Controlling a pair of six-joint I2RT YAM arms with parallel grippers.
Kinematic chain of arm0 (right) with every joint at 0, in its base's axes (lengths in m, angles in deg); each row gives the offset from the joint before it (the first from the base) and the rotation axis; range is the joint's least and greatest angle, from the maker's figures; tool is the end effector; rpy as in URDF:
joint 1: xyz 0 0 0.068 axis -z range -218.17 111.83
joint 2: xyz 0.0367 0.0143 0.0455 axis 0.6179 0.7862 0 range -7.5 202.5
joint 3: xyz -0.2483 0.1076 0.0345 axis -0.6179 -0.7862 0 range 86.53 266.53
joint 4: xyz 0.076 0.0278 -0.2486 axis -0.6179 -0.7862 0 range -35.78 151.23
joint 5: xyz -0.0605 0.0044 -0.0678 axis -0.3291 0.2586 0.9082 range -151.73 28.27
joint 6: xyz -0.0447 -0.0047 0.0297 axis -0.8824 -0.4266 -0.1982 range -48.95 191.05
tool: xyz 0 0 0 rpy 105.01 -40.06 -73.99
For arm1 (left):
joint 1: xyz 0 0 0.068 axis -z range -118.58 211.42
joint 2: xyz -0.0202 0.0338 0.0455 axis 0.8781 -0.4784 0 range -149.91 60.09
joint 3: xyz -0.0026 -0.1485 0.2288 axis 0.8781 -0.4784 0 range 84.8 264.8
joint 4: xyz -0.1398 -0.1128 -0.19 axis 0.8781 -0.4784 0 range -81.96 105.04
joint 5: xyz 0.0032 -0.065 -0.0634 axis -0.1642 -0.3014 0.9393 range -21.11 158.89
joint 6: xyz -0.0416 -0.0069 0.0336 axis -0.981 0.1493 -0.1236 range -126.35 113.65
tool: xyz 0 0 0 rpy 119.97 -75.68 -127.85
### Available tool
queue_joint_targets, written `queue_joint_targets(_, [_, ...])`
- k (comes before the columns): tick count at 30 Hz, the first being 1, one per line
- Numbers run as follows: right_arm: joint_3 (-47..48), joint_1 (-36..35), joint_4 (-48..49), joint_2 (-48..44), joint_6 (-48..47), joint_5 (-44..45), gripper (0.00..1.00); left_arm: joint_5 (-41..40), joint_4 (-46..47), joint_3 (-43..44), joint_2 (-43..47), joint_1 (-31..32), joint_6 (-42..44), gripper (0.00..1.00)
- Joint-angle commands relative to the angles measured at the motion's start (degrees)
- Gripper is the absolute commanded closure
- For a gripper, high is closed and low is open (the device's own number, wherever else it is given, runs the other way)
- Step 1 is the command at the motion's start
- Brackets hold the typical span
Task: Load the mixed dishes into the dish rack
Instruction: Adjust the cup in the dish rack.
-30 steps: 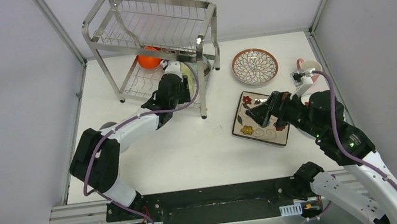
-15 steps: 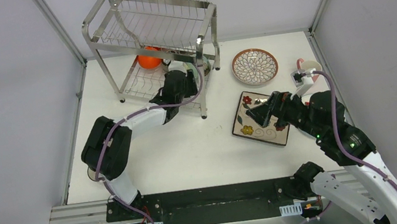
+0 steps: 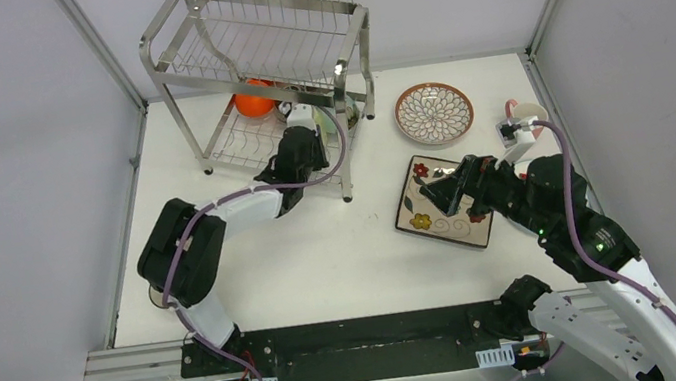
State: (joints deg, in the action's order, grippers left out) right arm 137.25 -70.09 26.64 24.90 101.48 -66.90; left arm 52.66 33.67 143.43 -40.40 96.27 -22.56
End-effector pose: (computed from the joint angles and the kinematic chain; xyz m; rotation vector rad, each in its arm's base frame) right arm 0.0968 0.0640 0.3583 -0.0909 1.9369 0.8272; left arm 0.3257 -0.2147 0.2116 0.1359 1.9669 -0.3049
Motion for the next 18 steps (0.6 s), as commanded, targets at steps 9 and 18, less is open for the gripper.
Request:
queue_joint_targets(9, [-0.68, -0.07, 1.72, -0.5, -1.14, 1.07, 0.0, 11.59, 7.12, -7.65, 9.27, 0.22, 7.08, 0.79])
queue_joint_targets(18, [-0.28, -0.06, 1.11, -0.99, -0.9, 1.24, 0.0, 15.97, 13.51, -9.99, 8.22, 0.06, 6.21, 0.79])
